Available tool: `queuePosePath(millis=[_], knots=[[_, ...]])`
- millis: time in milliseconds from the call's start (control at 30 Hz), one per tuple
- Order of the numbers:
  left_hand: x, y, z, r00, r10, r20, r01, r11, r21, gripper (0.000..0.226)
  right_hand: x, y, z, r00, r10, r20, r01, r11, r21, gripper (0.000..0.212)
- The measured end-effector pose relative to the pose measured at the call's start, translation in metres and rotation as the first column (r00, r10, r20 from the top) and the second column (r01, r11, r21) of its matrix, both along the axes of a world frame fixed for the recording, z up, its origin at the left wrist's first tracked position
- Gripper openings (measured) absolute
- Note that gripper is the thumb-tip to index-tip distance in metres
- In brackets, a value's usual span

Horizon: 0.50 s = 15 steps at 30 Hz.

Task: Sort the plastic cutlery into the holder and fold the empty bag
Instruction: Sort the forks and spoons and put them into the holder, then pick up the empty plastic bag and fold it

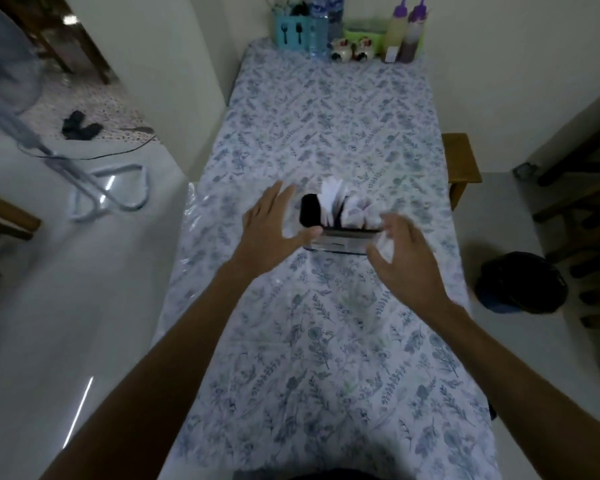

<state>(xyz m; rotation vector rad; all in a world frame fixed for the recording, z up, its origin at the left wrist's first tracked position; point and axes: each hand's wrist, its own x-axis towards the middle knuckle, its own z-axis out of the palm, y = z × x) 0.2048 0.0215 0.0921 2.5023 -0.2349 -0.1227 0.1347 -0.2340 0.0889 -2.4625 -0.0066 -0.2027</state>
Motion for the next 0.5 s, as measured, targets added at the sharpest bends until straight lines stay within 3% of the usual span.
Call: queuePosePath(millis=[67,133,200,367,500], knots=[[-0.019,0.041,-0.025,0.975,0.181,-0.130,-0.177,0.983,0.038,0.098,-0.024,0.023,-0.027,0.970,0.026,-0.241,0.008,0.991,0.137,0.050],[-0.031,0.083,-0.047,0.913,0.330,-0.240,-0.317,0.944,0.094,0.097,-0.031,0.048,-0.053,0.871,0.065,-0.487,0.075,0.962,0.263,0.049],[-0.038,0.120,-0.064,0.849,0.432,-0.305,-0.406,0.902,0.149,0.098,-0.024,0.072,-0.075,0.773,0.071,-0.631,0.148,0.946,0.288,0.053],[-0.031,0.190,-0.094,0.770,0.539,-0.342,-0.508,0.841,0.183,0.091,0.020,0.123,-0.103,0.704,0.062,-0.707,0.208,0.934,0.290,0.053],[0.002,0.224,-0.119,0.732,0.567,-0.377,-0.563,0.816,0.135,0.088,0.059,0.161,-0.114,0.744,-0.090,-0.662,0.283,0.940,0.190,0.022]])
